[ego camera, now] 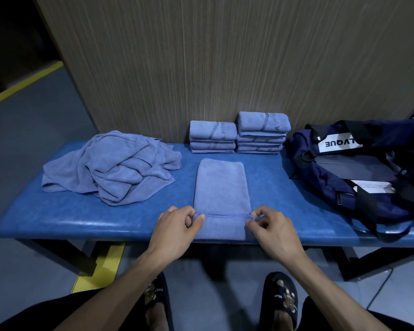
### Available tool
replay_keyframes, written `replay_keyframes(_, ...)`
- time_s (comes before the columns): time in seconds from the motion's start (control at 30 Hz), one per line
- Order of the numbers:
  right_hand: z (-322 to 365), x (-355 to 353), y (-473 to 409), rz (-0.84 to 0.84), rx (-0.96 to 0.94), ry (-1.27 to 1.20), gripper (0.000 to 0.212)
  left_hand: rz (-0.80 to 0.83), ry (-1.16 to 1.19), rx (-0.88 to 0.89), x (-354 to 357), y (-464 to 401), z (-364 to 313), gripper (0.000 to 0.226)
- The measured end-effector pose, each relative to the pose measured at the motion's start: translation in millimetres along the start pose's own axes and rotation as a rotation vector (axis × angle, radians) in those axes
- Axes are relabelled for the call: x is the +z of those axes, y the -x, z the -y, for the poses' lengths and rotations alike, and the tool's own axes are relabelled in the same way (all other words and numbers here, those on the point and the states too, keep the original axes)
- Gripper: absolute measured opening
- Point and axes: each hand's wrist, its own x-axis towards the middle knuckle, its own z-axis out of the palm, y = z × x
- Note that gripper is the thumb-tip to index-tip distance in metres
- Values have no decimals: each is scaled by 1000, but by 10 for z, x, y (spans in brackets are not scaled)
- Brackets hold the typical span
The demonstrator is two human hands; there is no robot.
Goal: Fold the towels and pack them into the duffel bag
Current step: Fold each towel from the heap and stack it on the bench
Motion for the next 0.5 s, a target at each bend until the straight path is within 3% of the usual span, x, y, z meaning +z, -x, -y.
replay_keyframes(0.1, 8, 6, -23, 2, 5, 16, 12, -19, -40, -42, -1, 9, -72, 45)
replay_keyframes(0.27, 19, 21, -38, -41, -6, 97, 14, -10, -156, -115, -5, -11, -194, 37)
replay_keyframes(0.5, 48, 71, -47, -75, 5, 166, 16, -41, -175, -89, -16, -28, -145, 26)
